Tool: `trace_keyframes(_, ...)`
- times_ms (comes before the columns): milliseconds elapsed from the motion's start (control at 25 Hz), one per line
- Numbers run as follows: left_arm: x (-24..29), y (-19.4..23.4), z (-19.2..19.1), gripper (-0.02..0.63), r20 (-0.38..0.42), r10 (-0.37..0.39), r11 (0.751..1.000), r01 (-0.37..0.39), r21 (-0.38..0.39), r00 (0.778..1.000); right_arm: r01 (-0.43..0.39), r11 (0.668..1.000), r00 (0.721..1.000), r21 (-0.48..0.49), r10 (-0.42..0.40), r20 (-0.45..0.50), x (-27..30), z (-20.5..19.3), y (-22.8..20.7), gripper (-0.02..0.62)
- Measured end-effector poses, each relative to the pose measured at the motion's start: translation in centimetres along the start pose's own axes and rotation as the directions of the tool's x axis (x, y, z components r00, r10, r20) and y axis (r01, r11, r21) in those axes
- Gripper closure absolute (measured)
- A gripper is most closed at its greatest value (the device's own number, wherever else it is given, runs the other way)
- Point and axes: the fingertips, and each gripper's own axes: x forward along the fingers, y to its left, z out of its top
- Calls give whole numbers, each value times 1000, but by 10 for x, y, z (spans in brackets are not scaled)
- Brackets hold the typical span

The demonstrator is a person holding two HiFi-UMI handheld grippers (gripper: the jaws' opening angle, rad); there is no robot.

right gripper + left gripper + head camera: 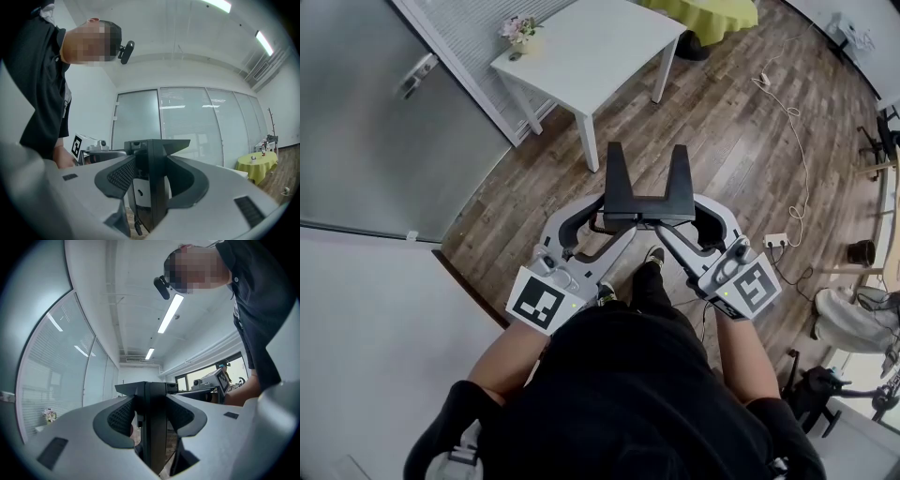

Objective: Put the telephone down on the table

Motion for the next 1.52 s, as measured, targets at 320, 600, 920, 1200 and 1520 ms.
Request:
trace_keyframes(320,58,26,1,397,-6,20,1000,-20,7,1000,-14,1000,1000,-9,14,-6,9,6,-65,376)
trace_keyframes(600,104,42,-6,397,-14,37,999,-37,3,999,-31,1000,999,0,31,-6,12,4,-116,376)
trace_keyframes(920,159,57,-11,397,-18,50,999,-50,0,999,-38,999,999,29,38,9,11,6,-173,376)
trace_keyframes(1200,199,58,-16,396,-37,68,998,-68,-2,997,-52,998,999,42,52,15,1,10,-211,376)
trace_keyframes(1520,243,63,-15,391,-34,92,996,-92,-2,995,-82,995,995,59,78,55,-6,18,-252,376)
